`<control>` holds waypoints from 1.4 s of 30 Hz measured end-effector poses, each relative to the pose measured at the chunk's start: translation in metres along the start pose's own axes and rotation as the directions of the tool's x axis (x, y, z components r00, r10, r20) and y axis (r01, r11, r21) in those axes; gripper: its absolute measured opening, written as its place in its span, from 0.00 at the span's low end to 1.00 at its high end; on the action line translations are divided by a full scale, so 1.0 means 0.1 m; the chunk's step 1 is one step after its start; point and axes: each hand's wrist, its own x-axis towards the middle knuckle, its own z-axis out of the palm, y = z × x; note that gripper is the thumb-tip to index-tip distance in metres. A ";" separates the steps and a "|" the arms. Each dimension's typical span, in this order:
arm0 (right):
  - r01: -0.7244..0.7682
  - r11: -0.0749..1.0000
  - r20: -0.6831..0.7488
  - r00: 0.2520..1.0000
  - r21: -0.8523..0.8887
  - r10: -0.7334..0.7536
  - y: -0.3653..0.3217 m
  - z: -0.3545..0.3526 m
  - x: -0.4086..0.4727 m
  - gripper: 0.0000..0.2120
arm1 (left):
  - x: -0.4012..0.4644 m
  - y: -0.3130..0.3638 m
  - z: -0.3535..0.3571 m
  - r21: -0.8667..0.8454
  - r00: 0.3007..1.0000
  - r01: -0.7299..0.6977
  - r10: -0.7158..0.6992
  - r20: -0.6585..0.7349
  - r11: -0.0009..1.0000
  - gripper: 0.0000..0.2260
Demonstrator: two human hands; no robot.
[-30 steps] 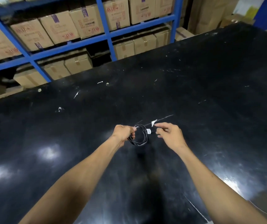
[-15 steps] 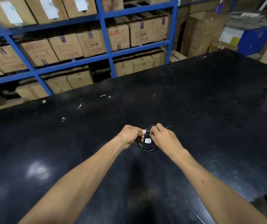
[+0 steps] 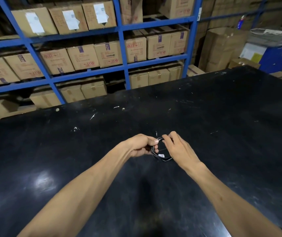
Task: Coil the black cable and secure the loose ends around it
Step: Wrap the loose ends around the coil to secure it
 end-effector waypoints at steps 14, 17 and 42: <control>0.086 0.996 -0.027 0.996 0.032 -0.085 0.15 -0.45 0.27 0.04 | 0.02 0.10 0.12 -0.035 0.990 -0.104 0.100 -0.100 0.994 0.10; 0.137 0.989 -0.003 0.991 0.063 -0.137 0.22 -0.58 0.34 0.06 | 0.03 0.15 0.10 0.133 0.987 -0.111 0.125 -0.100 0.985 0.12; 0.049 0.963 0.103 0.992 0.266 -0.079 0.27 -0.43 0.01 0.28 | 0.13 0.03 0.21 -0.399 0.985 -0.039 -0.031 -0.167 0.916 0.09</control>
